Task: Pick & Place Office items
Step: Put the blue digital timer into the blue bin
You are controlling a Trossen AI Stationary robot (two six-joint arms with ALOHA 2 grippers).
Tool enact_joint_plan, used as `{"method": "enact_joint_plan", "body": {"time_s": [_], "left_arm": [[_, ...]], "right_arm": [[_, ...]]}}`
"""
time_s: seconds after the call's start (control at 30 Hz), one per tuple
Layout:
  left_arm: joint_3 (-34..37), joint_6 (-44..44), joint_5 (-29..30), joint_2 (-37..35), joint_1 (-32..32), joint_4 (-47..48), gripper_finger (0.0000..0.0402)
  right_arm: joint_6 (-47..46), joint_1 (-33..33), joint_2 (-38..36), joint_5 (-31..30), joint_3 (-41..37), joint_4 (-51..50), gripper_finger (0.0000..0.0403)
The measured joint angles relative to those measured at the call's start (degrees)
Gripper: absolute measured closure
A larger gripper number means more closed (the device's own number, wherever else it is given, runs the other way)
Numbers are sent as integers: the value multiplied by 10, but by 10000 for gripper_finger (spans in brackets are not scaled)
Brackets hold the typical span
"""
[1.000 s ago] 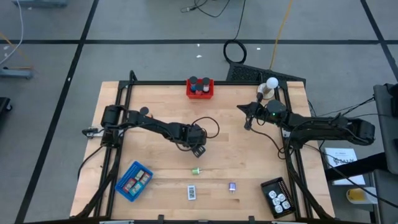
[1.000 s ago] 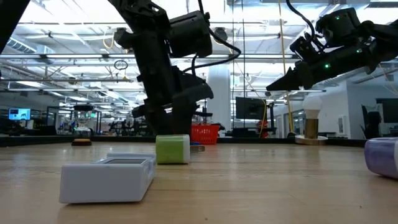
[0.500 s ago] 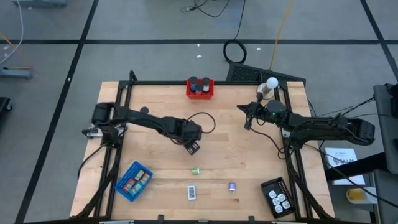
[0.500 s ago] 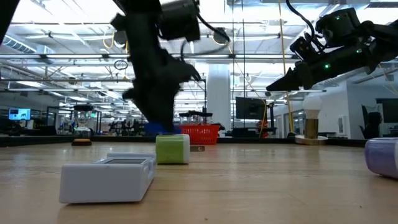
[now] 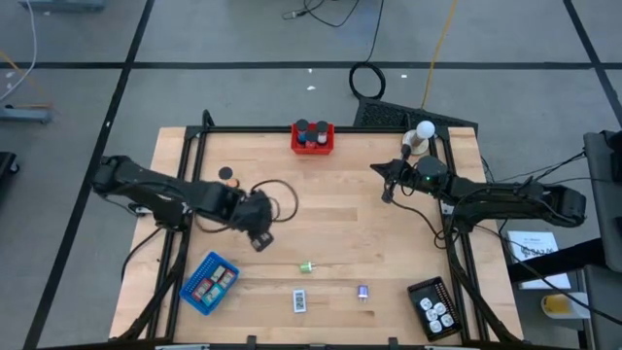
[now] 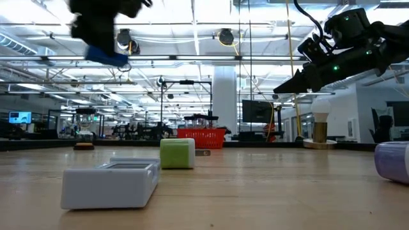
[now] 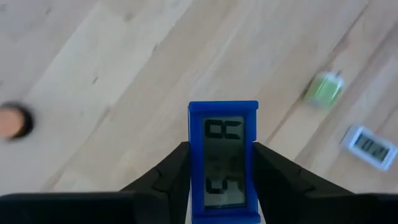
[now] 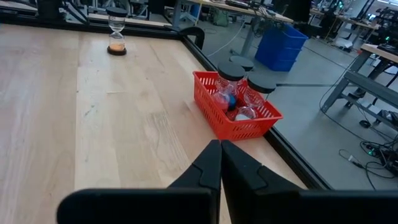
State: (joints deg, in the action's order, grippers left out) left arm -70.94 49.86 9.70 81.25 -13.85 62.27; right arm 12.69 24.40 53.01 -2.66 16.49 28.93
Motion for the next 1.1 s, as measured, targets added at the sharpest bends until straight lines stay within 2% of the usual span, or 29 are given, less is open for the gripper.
{"method": "enact_joint_plan", "body": {"time_s": [0.2,0.63,0.87,1.0,1.1], "left_arm": [[0,83,14,-6,-76,84,258],[9,277,34,-8,-224,127,257],[118,394,13,-33,-301,23,261],[194,475,24,-71,-346,-57,257],[236,533,24,-88,-379,-80,256]], "right_arm": [[0,0,0,0,0,0,403],[-6,0,0,0,0,0,403],[-11,0,0,0,0,0,403],[-11,-1,0,0,0,0,403],[-11,-1,0,0,0,0,403]]}}
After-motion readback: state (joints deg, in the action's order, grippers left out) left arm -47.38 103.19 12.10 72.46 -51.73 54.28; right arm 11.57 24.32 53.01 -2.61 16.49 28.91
